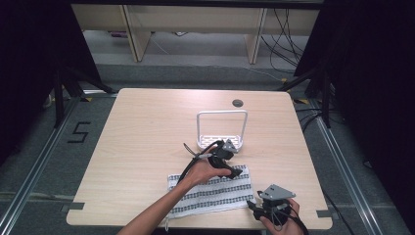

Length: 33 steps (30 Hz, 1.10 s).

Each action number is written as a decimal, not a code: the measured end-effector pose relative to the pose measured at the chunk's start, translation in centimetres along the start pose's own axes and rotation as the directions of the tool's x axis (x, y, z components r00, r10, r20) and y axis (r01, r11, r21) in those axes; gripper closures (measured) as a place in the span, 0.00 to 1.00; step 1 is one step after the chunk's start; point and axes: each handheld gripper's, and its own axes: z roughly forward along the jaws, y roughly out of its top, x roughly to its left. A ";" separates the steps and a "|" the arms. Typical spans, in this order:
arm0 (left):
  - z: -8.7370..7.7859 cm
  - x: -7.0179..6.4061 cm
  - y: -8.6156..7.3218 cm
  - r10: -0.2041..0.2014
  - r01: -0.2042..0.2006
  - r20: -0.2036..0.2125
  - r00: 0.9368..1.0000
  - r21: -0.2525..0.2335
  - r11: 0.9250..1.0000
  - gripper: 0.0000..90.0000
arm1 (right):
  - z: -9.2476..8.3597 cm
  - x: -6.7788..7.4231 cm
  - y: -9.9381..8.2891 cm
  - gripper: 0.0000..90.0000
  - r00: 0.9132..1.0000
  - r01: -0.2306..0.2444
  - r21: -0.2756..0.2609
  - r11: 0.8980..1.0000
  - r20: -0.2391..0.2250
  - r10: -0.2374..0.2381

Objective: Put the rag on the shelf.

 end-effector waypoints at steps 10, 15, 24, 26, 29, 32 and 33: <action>1.1 -0.4 0.8 0.002 -0.002 0.008 1.000 -0.002 1.000 0.31 | 0.6 -0.1 0.1 0.56 1.000 -0.003 0.016 1.000 -0.011 0.003; 1.7 -0.5 1.1 0.031 -0.031 0.015 0.999 0.020 0.999 0.36 | 0.7 0.1 0.1 0.57 1.000 0.007 0.018 1.000 -0.020 -0.007; 2.5 -0.7 1.1 0.066 -0.068 0.033 0.997 0.040 0.997 0.44 | 0.7 0.0 -0.1 0.63 0.998 -0.038 0.026 0.999 -0.048 0.039; 2.5 -0.8 1.1 0.075 -0.076 0.030 0.997 0.046 0.996 0.47 | 0.7 0.0 -0.1 0.65 0.998 -0.040 0.025 0.999 -0.049 0.041; 2.5 -0.9 1.2 0.086 -0.087 0.024 0.996 0.047 0.995 0.53 | 0.7 0.0 -0.1 0.67 0.998 -0.036 0.022 0.999 -0.053 0.037; 2.4 -1.4 1.3 0.122 -0.124 0.035 0.992 0.054 0.991 0.63 | 0.7 0.0 -0.1 0.70 0.998 -0.041 0.018 0.999 -0.054 0.042; 2.4 -1.4 1.3 0.122 -0.124 0.035 0.992 0.054 0.991 0.66 | 0.7 0.0 -0.1 0.70 0.998 -0.041 0.018 0.999 -0.054 0.042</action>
